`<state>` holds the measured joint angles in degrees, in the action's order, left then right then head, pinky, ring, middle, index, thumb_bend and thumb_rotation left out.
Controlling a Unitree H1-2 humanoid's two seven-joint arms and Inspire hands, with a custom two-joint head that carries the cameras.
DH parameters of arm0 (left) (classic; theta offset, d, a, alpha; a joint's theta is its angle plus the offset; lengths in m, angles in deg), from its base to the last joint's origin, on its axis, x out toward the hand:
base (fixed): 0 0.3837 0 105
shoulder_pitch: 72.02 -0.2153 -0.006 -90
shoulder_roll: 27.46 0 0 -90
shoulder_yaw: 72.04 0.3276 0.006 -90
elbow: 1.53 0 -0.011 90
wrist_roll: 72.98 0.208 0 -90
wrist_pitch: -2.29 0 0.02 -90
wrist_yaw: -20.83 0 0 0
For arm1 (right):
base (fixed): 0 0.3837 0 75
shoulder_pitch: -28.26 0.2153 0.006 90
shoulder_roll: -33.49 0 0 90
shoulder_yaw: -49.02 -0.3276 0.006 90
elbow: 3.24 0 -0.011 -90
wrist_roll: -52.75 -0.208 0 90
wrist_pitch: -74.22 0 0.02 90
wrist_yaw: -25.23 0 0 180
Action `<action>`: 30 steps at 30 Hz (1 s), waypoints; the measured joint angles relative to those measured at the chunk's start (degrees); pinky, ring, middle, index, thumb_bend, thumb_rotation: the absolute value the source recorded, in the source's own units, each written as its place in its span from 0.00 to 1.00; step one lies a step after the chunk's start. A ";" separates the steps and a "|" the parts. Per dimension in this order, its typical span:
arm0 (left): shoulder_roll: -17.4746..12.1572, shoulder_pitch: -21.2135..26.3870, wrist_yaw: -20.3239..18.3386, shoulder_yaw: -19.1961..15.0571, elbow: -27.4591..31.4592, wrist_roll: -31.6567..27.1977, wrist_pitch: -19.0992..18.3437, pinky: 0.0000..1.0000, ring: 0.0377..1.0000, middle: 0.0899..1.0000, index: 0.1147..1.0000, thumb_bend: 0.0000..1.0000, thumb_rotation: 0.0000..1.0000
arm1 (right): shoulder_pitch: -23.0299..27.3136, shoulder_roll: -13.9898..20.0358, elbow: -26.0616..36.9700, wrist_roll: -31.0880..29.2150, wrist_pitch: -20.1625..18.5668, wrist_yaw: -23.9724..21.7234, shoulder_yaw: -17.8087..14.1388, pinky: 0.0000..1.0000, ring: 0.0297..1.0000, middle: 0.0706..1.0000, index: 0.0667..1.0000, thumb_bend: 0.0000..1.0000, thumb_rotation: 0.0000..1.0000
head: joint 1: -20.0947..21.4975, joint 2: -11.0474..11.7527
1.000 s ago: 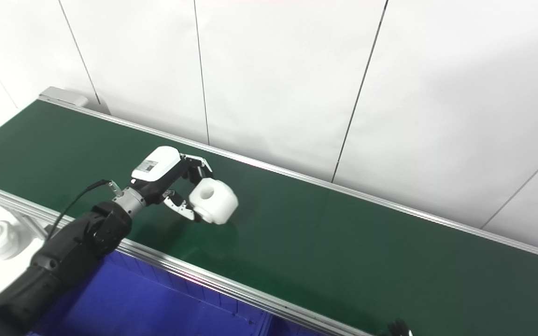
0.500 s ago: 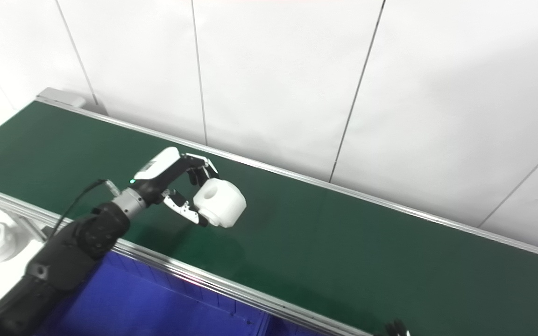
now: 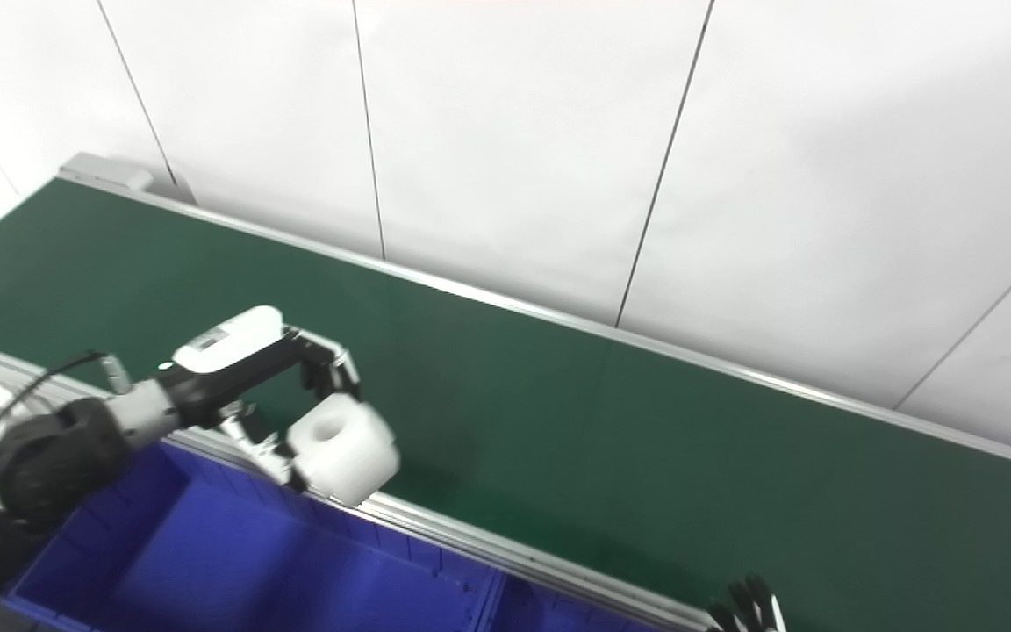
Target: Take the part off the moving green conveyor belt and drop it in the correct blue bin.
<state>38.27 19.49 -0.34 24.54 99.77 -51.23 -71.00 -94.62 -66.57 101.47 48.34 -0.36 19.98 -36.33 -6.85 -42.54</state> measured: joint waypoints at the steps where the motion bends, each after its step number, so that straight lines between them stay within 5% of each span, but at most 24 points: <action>1: -1.05 -0.76 -0.62 -0.58 1.14 0.27 -0.35 0.43 0.43 0.43 0.42 0.52 0.00 | -0.10 0.02 0.13 -0.02 -0.06 -0.02 0.03 0.87 0.88 0.93 0.95 0.79 1.00 | 0.00 0.00; 8: -7.75 -4.40 -5.15 -2.08 3.41 5.60 -0.80 0.39 0.42 0.43 0.42 0.52 0.00 | -0.88 0.62 1.82 -1.25 -0.99 -0.59 -0.14 0.86 0.87 0.92 0.95 0.80 0.98 | -0.09 -2.02; 17: -7.56 -3.49 -7.57 -0.68 1.43 8.82 -0.86 0.29 0.33 0.37 0.44 0.52 0.00 | -1.07 1.11 4.02 -3.22 -3.57 -0.73 -0.96 0.84 0.86 0.91 0.93 0.81 0.94 | -4.83 -4.66; 30: -8.51 -2.20 -14.94 -0.28 3.29 11.05 -5.20 0.44 0.47 0.47 0.43 0.52 0.03 | 0.40 1.44 4.33 -3.05 -5.68 -0.93 -0.90 0.83 0.85 0.89 0.91 0.82 0.93 | -3.26 -4.04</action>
<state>29.76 17.29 -15.28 24.26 103.06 -40.18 -76.20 -94.22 -65.13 105.80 45.29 -6.04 19.05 -37.23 -10.11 -46.58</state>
